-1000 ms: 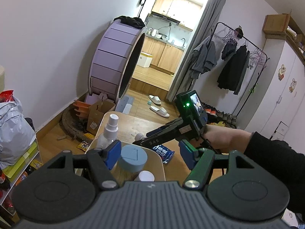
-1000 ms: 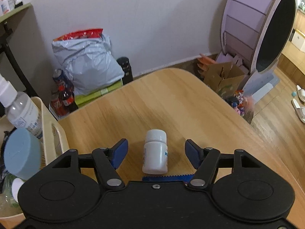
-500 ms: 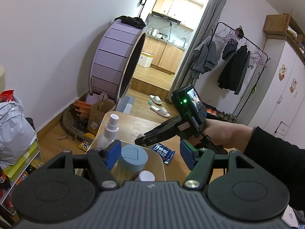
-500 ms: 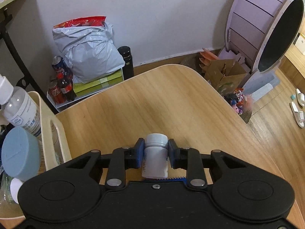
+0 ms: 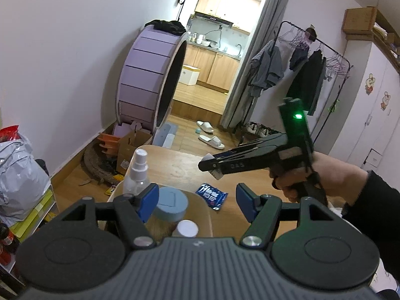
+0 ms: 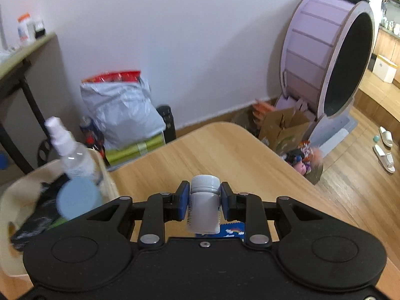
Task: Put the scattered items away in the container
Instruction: 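Carry the small pill bottle with the right tool into the basket and release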
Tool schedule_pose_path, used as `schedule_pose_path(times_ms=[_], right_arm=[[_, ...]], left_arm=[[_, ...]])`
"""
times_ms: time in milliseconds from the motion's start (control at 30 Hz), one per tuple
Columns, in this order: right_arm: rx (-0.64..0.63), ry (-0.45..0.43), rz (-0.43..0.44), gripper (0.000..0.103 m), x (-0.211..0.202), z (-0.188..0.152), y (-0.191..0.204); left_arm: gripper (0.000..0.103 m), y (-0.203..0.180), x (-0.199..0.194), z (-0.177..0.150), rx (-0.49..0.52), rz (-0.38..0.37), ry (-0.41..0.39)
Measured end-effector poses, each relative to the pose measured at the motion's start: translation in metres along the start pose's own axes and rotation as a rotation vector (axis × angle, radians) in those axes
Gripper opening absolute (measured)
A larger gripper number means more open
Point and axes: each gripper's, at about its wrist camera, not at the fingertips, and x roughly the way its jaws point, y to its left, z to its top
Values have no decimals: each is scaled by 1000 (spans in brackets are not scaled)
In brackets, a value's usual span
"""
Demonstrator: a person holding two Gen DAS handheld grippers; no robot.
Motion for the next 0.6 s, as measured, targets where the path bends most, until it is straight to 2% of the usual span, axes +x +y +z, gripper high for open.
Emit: schedule_pose_path(times_ms=[333,600], right_arm=[[16,-175,-23,27,-71,-26,27],[94,-336,33,27,-103,-53,48]], left_arm=[[67,-15,4,-5,44,0,34],[67,-7,-7,-5,46,21,33]])
